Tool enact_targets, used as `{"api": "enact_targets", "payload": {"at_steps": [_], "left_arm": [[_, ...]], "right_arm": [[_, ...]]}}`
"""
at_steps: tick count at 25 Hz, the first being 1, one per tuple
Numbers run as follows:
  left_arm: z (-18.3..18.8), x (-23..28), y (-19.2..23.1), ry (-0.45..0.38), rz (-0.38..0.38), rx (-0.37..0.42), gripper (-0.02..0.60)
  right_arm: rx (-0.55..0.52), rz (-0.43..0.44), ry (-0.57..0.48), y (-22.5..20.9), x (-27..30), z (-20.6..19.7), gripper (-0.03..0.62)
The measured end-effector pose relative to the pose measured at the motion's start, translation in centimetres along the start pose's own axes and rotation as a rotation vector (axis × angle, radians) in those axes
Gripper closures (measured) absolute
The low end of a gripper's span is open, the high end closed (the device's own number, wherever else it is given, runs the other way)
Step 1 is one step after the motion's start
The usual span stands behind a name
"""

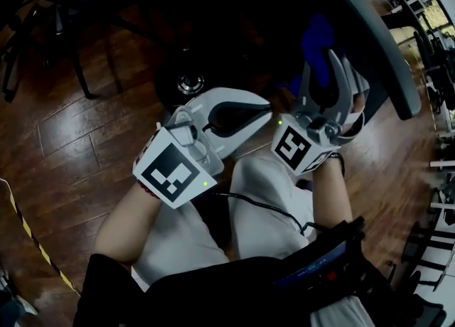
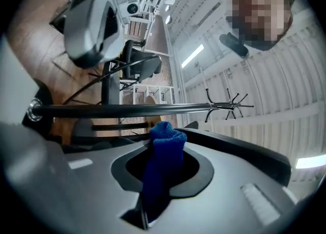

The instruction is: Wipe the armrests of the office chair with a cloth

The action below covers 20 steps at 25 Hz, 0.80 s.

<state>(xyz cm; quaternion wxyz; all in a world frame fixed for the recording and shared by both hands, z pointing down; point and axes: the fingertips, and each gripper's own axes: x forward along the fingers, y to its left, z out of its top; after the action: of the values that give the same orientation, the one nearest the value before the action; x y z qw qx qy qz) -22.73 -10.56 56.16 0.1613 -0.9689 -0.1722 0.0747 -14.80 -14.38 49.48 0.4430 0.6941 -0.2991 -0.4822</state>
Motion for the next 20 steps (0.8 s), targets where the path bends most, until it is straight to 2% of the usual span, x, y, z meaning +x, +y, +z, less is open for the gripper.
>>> {"api": "enact_targets", "payload": {"at_steps": [2,3,7,10,14,17,20], "left_arm": [[-0.3,-0.7,1.3,0.017,0.077,0.046,0.577],[-0.2,-1.2,2.2,0.013,0.117,0.042,0.577],[0.4,-3.3,5.3,-0.040,0.263,-0.070,0.577],[0.5,-3.5,6.2,-0.047,0.300,-0.063,0.577],[-1.5,-4.1,7.7,0.018,0.353,-0.044,0.577],[-1.1,-5.1,8.5,0.014,0.396,-0.047,0.577],[-1.1,-5.4,8.5,0.043,0.407,0.009,0.577]], "right_arm": [[0.013,0.029,0.027,1.6,-0.3,-0.4,0.531],[0.016,0.032,0.044,2.0,-0.4,-0.5,0.533],[0.031,0.051,0.113,3.8,-1.0,-1.0,0.532],[0.025,0.071,0.144,5.0,-1.0,-1.3,0.531],[0.039,0.229,0.208,11.0,-1.3,-2.0,0.531],[0.027,0.356,0.253,16.6,-1.5,-2.3,0.531],[0.036,0.442,0.281,19.5,-1.1,-2.3,0.530]]}}
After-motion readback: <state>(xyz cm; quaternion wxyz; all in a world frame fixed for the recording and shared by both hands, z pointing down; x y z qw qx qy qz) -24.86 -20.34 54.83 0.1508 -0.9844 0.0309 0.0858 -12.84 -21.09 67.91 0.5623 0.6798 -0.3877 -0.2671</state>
